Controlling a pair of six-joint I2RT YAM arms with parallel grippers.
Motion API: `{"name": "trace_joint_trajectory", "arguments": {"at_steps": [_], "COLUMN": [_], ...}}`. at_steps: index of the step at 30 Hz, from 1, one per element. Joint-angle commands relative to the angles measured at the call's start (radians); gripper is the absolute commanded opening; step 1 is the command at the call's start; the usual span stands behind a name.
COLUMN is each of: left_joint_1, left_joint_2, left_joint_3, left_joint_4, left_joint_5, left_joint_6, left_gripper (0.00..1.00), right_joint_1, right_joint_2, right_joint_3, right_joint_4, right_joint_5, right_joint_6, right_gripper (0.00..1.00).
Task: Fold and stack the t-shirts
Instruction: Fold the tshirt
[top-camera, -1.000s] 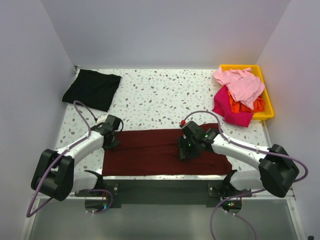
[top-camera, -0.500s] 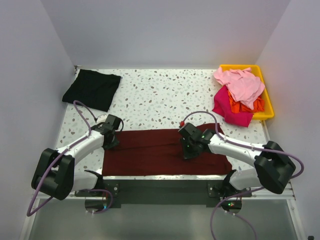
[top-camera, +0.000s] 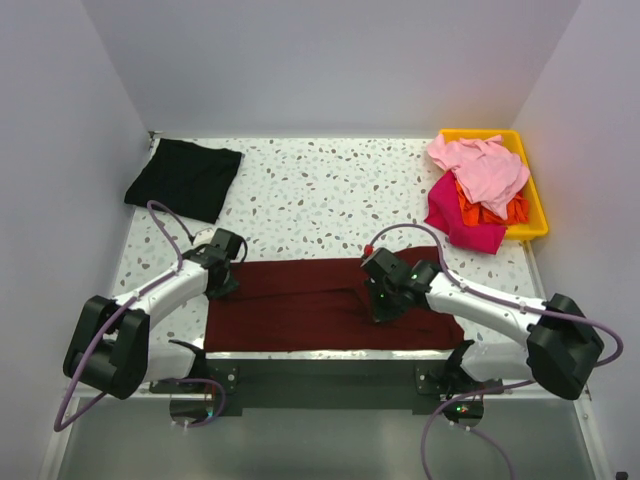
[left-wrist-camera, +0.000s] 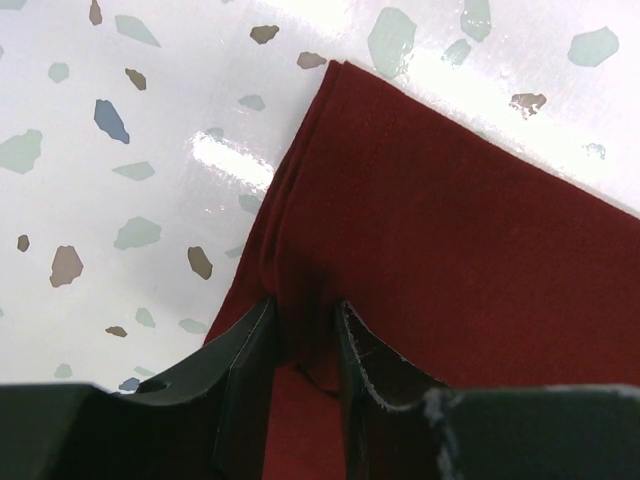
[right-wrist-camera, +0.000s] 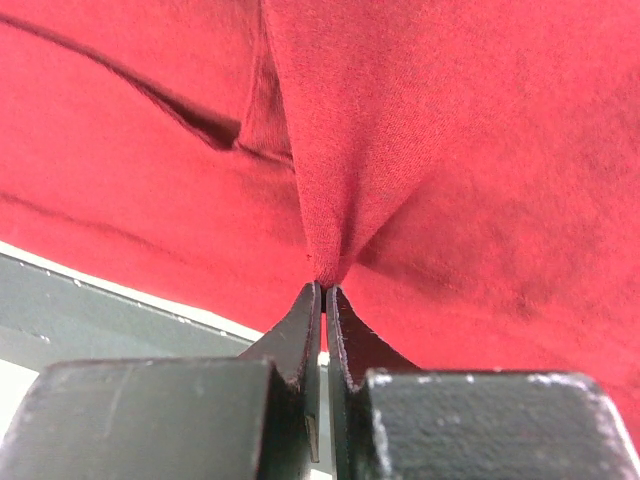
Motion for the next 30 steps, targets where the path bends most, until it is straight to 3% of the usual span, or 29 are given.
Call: {"name": "trace_joint_trajectory", "arguments": {"at_steps": [1, 11, 27, 28, 29, 30], "left_joint_1": [0.006, 0.006, 0.005, 0.006, 0.006, 0.006], "left_joint_2": [0.01, 0.009, -0.029, -0.034, -0.039, -0.048], "left_joint_3": [0.021, 0.022, 0.041, 0.041, 0.048, 0.053], "left_joint_4": [-0.034, -0.037, -0.086, -0.091, -0.094, -0.099], "left_joint_5": [-0.041, -0.041, -0.045, -0.046, -0.049, -0.052], "left_joint_6": [-0.009, -0.009, -0.004, -0.004, -0.006, -0.004], "left_gripper": [0.34, 0.34, 0.37, 0.48, 0.68, 0.78], "right_joint_1": [0.013, 0.034, 0.093, 0.094, 0.094, 0.094], "right_joint_2": [-0.041, -0.092, -0.011, -0.02, -0.025, -0.026], "right_joint_3": [0.045, 0.062, 0.068, 0.077, 0.083, 0.099], "right_joint_4": [-0.064, -0.13, -0.13, -0.133, -0.139, -0.142], "right_joint_5": [-0.007, -0.007, -0.023, -0.016, -0.012, 0.016], "right_joint_6": [-0.012, -0.005, 0.011, 0.014, 0.018, 0.025], "right_gripper": [0.0, 0.0, 0.02, 0.17, 0.25, 0.33]}}
